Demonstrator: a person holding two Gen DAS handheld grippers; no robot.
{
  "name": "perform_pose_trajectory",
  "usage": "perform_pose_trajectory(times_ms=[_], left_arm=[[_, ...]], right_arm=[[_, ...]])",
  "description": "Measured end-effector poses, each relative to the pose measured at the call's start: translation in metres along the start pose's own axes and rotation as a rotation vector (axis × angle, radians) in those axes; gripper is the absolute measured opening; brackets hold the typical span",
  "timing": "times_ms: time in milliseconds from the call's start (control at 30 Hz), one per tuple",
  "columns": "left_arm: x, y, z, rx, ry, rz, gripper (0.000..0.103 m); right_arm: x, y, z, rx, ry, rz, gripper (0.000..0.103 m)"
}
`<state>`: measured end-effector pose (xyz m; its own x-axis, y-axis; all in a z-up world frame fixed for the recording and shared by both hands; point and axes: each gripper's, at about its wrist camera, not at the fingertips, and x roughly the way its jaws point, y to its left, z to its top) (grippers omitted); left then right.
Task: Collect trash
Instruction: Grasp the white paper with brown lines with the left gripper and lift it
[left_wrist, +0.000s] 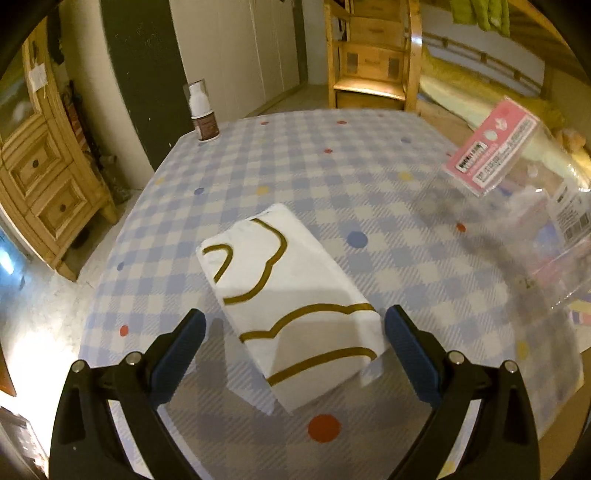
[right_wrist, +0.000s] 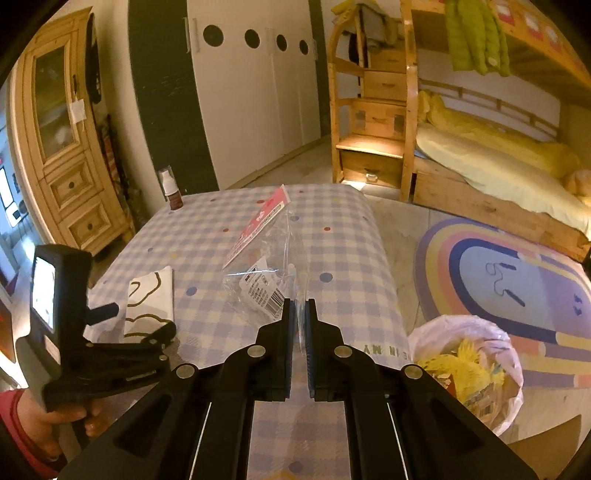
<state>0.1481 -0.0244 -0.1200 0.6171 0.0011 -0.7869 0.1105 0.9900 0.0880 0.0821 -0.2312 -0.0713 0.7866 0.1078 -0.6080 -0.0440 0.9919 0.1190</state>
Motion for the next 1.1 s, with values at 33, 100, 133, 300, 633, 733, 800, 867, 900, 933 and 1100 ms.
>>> perform_pose_trajectory(times_ms=[33, 100, 133, 300, 633, 733, 800, 867, 900, 933, 1100], left_arm=[[-0.002, 0.004, -0.002, -0.006, 0.006, -0.007, 0.095], [-0.005, 0.012, -0.008, -0.009, 0.011, -0.01, 0.095], [-0.006, 0.016, -0.011, -0.013, 0.012, -0.009, 0.095], [-0.017, 0.044, -0.031, -0.044, 0.022, -0.031, 0.095], [-0.03, 0.036, -0.025, 0.044, -0.069, -0.078, 0.093], [-0.016, 0.026, -0.021, 0.105, -0.027, -0.033, 0.078], [-0.016, 0.027, -0.021, 0.099, -0.029, -0.053, 0.074], [-0.017, 0.026, -0.023, 0.101, -0.03, -0.079, 0.063], [-0.018, 0.025, -0.023, 0.101, -0.032, -0.088, 0.062], [-0.018, 0.024, -0.024, 0.104, -0.035, -0.085, 0.059], [-0.022, 0.017, -0.029, 0.114, -0.046, -0.135, 0.032]], right_arm=[[0.0, 0.0, 0.0, 0.001, 0.0, 0.001, 0.006], [0.0, 0.0, 0.0, 0.004, 0.002, 0.001, 0.006], [-0.001, 0.001, -0.001, 0.008, 0.005, 0.006, 0.006], [-0.003, 0.004, -0.004, 0.027, 0.021, 0.02, 0.007], [-0.014, 0.007, -0.005, 0.05, 0.026, 0.031, 0.007], [-0.02, 0.005, -0.005, 0.054, 0.021, 0.026, 0.007], [-0.022, 0.002, -0.005, 0.055, 0.018, 0.023, 0.007], [-0.024, -0.001, -0.006, 0.063, 0.019, 0.021, 0.007], [-0.024, -0.003, -0.006, 0.067, 0.019, 0.02, 0.007], [-0.025, -0.004, -0.006, 0.071, 0.019, 0.018, 0.007], [-0.026, -0.007, -0.007, 0.086, 0.018, 0.025, 0.007]])
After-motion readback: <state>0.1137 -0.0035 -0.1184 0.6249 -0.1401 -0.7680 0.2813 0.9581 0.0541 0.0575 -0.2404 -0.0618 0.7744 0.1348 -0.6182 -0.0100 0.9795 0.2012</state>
